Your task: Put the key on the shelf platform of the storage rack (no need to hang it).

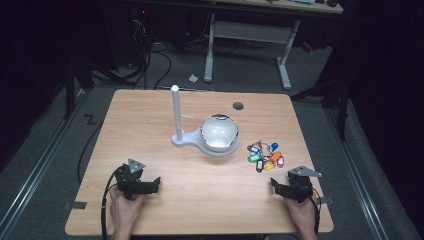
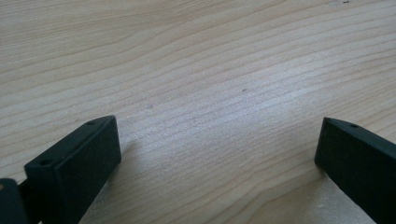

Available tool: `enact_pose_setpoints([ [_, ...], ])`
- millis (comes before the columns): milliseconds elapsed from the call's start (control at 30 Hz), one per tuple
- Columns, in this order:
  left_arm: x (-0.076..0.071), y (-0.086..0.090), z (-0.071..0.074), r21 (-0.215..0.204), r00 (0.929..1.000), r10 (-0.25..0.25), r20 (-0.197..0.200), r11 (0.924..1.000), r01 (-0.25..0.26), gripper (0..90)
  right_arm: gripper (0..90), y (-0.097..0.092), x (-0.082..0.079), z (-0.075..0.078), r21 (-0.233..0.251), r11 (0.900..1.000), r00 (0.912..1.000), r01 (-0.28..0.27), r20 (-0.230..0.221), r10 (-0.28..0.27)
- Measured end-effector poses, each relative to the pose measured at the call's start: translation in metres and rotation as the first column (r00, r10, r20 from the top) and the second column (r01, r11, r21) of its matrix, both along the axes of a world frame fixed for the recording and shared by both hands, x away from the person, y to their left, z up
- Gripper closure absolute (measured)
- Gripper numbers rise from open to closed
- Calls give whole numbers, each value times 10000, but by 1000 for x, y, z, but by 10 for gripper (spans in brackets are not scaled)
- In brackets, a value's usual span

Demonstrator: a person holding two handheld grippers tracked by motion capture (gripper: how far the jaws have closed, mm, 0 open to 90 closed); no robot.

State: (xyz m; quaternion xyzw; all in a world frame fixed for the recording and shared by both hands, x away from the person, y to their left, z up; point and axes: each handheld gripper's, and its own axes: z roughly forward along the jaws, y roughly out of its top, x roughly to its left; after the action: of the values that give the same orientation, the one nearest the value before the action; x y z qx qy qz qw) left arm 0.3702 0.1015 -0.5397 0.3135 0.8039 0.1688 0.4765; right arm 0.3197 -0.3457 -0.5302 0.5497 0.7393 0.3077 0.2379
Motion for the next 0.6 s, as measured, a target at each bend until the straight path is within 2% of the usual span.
enact_pose_setpoints([
  [300,0,0,0,3,10000,0,1,10000,0,5,255,0,0,0,15,10000,10000,18,-2,-18],
  [600,0,0,0,4,10000,-6,11,10000,6,6,334,-2,-2,0,8,10000,9999,75,101,-75],
])
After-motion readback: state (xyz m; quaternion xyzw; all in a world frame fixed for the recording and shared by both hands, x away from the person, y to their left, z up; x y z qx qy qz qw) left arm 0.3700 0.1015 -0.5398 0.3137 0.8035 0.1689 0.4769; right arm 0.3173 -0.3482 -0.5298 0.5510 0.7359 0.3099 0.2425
